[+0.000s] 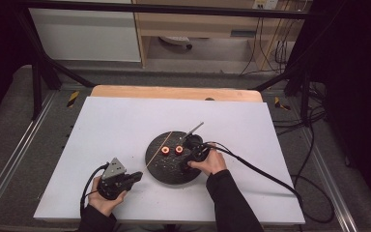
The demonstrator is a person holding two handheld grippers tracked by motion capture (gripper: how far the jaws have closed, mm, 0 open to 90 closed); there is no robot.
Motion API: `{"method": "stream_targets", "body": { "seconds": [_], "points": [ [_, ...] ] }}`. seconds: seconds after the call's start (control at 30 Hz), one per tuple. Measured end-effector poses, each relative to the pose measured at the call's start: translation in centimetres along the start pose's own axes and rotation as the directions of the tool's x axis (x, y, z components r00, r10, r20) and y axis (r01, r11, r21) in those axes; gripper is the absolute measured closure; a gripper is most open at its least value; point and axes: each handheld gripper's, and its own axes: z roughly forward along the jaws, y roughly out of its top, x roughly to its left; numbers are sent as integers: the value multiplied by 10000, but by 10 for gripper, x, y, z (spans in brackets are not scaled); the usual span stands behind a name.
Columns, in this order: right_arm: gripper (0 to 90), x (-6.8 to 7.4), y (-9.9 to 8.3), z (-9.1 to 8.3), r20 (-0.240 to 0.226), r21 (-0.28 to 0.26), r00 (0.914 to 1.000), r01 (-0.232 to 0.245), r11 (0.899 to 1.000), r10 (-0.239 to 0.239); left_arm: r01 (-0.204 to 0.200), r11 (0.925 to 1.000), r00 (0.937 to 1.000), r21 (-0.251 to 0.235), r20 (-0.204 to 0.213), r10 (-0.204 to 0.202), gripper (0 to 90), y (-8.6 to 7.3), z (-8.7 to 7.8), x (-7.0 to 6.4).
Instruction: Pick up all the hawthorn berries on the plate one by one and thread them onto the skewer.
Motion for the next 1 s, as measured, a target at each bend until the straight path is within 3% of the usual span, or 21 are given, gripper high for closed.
{"method": "stream_targets", "body": {
  "seconds": [0.17, 0.23, 0.63, 0.83, 1.0],
  "points": [
    [606, 1, 1, -3, -115, 5, 9995, -307, 9995, 308, -53, 10000, 10000, 21, 35, 52, 885, 0, 1, -1],
    [607, 0, 1, -7, -111, -117, 9997, -213, 9997, 211, -63, 10000, 10000, 7, 36, 63, 885, 0, 1, -1],
    [610, 2, -3, -33, -32, -1527, 9987, -510, 9870, 511, -66, 9999, 10000, -91, -20, 66, 885, 0, 0, -2],
    [610, -1, -13, -40, -119, -2645, 9971, -758, 9614, 754, -54, 9999, 10000, -133, -46, 53, 884, 0, 0, -3],
    [610, -4, -24, -44, -433, -3635, 9939, -1105, 9250, 1017, -50, 9999, 10000, -162, -68, 49, 885, 0, 0, -3]
  ]
}}
